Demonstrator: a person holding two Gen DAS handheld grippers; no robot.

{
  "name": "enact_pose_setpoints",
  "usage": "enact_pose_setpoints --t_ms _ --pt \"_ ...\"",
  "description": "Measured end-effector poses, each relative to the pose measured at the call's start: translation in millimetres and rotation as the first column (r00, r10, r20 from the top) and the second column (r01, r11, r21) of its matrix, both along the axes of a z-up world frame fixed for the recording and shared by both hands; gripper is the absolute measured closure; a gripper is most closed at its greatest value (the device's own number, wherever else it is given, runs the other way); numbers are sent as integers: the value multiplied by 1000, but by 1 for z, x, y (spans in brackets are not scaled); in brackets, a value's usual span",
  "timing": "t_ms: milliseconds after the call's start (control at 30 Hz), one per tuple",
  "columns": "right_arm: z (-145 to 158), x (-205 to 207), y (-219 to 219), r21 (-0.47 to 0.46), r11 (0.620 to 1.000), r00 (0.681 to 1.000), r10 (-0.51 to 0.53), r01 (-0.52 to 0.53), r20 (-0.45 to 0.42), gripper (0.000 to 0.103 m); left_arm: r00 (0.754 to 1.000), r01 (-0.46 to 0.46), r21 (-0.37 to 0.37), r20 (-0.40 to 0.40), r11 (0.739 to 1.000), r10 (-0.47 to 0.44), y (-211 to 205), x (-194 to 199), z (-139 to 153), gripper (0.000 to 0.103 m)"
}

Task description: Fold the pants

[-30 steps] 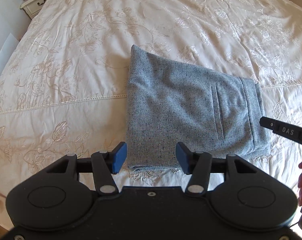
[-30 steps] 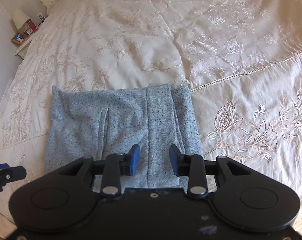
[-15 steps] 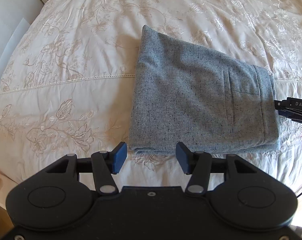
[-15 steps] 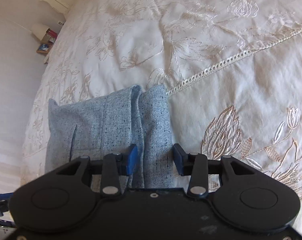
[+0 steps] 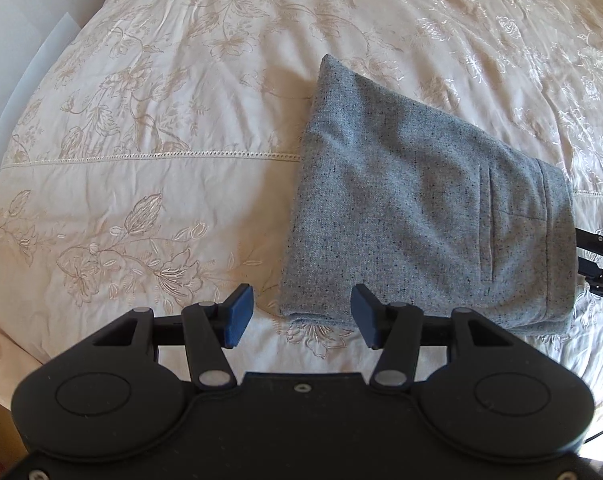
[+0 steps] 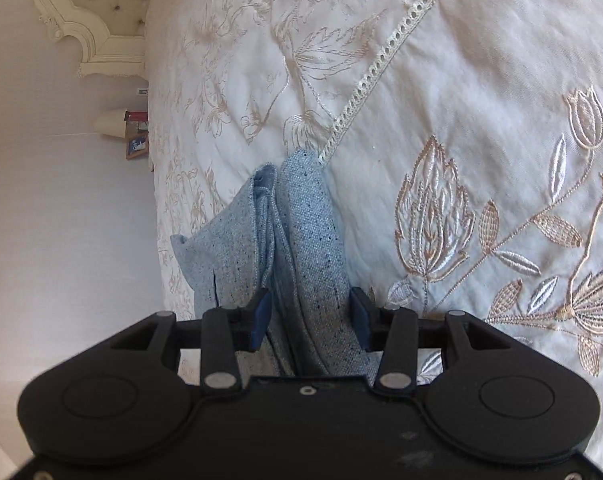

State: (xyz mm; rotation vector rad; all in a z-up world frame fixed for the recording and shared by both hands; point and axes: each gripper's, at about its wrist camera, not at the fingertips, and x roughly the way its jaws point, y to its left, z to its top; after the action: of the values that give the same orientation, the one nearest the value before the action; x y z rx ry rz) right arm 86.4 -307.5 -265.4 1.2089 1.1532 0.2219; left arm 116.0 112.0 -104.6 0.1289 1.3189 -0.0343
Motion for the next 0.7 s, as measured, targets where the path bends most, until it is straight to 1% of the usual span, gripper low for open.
enact_pose_setpoints --t_ms 67,167,267,367,433,500,533,567,633,667,700 --pt "3 6 8 -4 1000 1000 9 -9 12 53 1000 7 3 -4 1000 -7 2 5 -3 43" --pt "9 8 11 -13 1000 1000 0 0 24 52 1000 20 -14 3 1000 -20 6 12 -4 44" --pt "18 2 10 -64 998 999 -23 25 29 52 999 37 -34 7 999 -37 12 18 -7 44" --pt "40 -7 12 -183 983 998 -23 32 52 52 998 59 -48 -1 997 -59 17 25 -14 44" --pt "65 -9 22 -285 959 993 26 9 119 52 997 76 -49 -6 996 -76 19 30 -21 44" --pt "82 -6 35 -345 938 984 58 3 166 52 996 93 -50 -3 994 -94 20 35 -26 44" --pt "87 -5 40 -368 930 981 65 7 182 52 994 105 -59 0 993 -105 21 36 -28 44" --pt "91 -2 48 -415 910 979 78 8 189 52 993 120 -70 0 990 -120 21 38 -31 44" --pt "84 5 62 -512 859 981 112 -16 158 52 989 149 -81 -9 986 -150 21 42 -39 44" --pt "77 7 64 -544 837 983 135 -48 122 52 986 168 -90 -6 982 -169 20 44 -42 44" --pt "66 10 66 -579 810 985 161 -93 68 52 982 186 -90 -3 978 -187 20 46 -46 43"
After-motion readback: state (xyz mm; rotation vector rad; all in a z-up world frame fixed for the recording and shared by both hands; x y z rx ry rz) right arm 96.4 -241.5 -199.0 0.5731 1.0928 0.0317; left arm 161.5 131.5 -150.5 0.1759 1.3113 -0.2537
